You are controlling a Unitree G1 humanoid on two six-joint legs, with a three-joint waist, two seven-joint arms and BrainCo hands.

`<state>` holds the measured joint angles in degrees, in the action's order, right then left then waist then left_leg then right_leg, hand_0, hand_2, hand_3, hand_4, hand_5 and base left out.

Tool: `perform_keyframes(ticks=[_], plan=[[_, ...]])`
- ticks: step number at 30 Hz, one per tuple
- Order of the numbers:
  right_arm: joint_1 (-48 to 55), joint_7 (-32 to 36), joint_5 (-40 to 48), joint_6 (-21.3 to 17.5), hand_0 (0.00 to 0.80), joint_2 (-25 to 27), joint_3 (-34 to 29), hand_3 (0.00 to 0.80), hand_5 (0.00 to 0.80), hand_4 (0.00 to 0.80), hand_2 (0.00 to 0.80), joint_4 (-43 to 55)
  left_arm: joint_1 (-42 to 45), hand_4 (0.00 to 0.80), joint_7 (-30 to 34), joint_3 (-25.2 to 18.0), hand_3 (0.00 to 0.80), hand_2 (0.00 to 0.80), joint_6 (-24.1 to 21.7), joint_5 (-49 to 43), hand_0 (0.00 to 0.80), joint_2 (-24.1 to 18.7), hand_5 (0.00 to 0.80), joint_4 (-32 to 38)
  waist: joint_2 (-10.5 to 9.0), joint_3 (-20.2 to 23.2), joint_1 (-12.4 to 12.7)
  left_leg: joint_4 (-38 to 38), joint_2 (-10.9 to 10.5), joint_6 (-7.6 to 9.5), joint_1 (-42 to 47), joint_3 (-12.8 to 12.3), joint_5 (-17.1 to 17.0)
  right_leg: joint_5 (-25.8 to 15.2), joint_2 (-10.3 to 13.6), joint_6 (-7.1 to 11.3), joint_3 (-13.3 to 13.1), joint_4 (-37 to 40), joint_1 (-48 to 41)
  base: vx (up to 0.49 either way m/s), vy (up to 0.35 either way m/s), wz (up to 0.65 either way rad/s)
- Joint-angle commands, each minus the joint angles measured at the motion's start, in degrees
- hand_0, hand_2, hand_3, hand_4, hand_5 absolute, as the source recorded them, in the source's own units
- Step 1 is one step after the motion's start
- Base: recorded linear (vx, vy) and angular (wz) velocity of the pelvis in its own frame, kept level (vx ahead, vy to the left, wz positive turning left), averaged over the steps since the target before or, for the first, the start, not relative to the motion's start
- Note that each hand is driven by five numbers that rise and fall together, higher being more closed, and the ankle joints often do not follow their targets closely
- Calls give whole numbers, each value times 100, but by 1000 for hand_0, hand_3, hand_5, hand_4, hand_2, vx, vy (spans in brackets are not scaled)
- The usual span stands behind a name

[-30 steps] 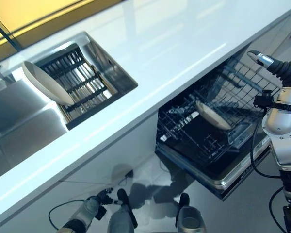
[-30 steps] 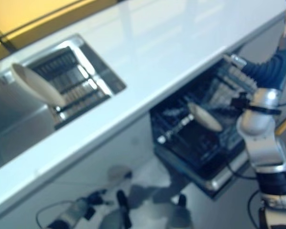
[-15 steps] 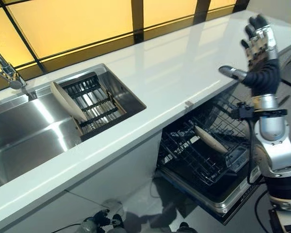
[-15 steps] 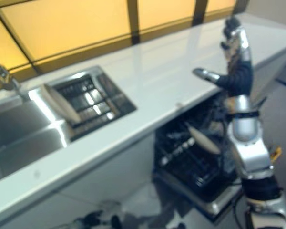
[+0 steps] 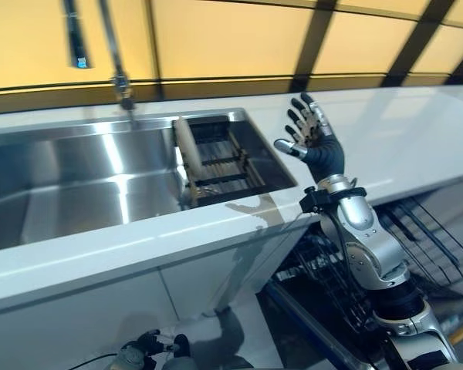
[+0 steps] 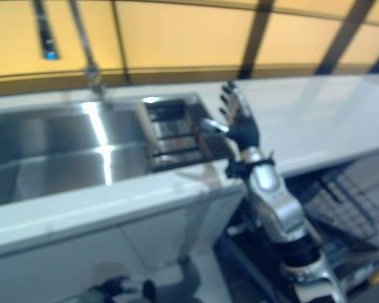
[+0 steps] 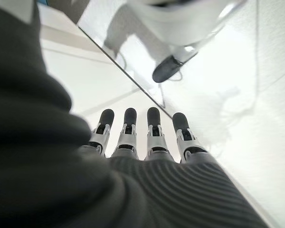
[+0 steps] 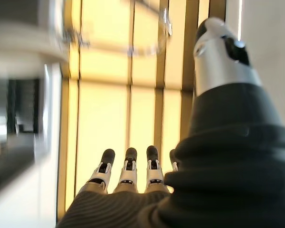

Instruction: Take plates into dishwasher

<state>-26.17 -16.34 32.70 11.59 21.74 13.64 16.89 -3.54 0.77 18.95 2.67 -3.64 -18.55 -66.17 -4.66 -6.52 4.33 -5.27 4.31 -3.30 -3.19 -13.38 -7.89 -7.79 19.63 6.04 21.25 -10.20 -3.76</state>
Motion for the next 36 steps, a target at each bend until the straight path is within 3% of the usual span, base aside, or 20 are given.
perform_keyframes(ticks=[1, 9, 15, 27, 36], plan=[[-868, -449, 59, -235, 0, 12, -59, 0, 0, 0, 0, -72, -71, 0, -79, 92, 0, 0, -8, 148, 0, 80, 0, -38, 163, -54, 176, 27, -575, 520, 598, 112, 761, -929, 438, 645, -127, -117, -161, 92, 155, 55], [-1034, -1384, -305, -61, 0, -426, 300, 0, 0, 0, 0, -104, -142, 0, -141, 217, 0, 0, 88, 249, 0, 159, 0, 133, 251, -10, 393, 27, -750, 606, 648, 441, 815, -1061, 624, 681, 133, -445, -225, 69, 120, 20], [-1259, -2024, -422, -10, 0, -645, 410, 0, 0, 0, 0, -396, -160, 0, -141, 213, 0, 0, 187, 266, 0, 176, 0, 170, 241, 69, 547, 27, -784, 612, 601, 668, 785, -1068, 608, 696, 246, -399, -318, 32, 9, 24], [-1553, -2671, -706, -168, 0, -820, 388, 0, 0, 0, 0, -762, -22, 0, -165, 99, 0, 0, 109, 173, 0, 198, 0, 0, 168, 135, 795, 27, -743, 626, 578, 733, 788, -1125, 614, 757, 407, -360, -511, 10, -41, 7], [-1937, -2799, -2710, -307, 0, -433, 239, 0, 0, 0, 0, -699, -10, 0, -147, 60, 0, 0, -6, -5, 0, 229, 0, 20, 162, 182, 914, 27, -734, 638, 599, 706, 847, -1097, 612, 788, 448, -350, -590, 6, -23, 5]])
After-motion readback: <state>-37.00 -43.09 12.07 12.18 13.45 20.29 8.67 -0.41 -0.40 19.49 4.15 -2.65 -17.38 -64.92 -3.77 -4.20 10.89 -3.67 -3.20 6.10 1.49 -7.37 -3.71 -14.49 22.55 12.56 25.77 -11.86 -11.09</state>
